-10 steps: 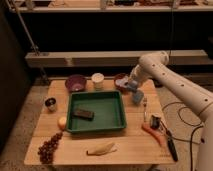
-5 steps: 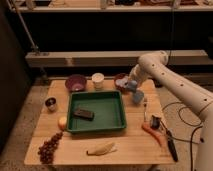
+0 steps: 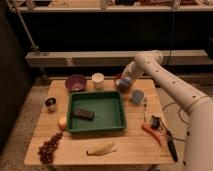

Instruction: Place sponge in paper cup

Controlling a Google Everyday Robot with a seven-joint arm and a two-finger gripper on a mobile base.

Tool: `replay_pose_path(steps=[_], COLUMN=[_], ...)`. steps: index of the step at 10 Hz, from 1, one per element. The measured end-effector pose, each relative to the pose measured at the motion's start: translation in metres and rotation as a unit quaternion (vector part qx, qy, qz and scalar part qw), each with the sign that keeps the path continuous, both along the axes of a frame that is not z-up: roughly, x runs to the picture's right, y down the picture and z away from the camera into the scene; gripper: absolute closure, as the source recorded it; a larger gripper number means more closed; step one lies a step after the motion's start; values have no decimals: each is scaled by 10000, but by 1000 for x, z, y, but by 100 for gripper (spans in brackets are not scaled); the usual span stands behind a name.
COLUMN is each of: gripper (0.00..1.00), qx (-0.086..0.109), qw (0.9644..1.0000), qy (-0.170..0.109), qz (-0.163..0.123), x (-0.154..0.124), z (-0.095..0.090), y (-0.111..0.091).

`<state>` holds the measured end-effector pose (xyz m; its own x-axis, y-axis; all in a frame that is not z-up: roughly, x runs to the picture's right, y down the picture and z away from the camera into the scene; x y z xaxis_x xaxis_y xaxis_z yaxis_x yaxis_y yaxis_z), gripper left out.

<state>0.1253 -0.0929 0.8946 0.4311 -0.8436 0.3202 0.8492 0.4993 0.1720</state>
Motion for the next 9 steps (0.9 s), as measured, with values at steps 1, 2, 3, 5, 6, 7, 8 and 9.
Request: replay_pose_path(steps=[1, 2, 3, 5, 6, 7, 8, 9], gripper=[100, 100, 100, 100, 100, 100, 100, 100], qx=[132, 253, 344, 475, 497, 512, 525, 542], qw=[9997, 9989, 9979, 9944, 9934, 9925, 9918, 9912], qy=[-184, -391, -539, -940, -1037, -1109, -1150, -1177], qz=[42, 78, 120, 124, 26, -77, -181, -276], x=[-23, -45, -55, -82, -94, -105, -110, -111], z=[11, 17, 20, 19, 14, 9, 5, -1], y=[-21, -38, -50, -66, -68, -67, -67, -68])
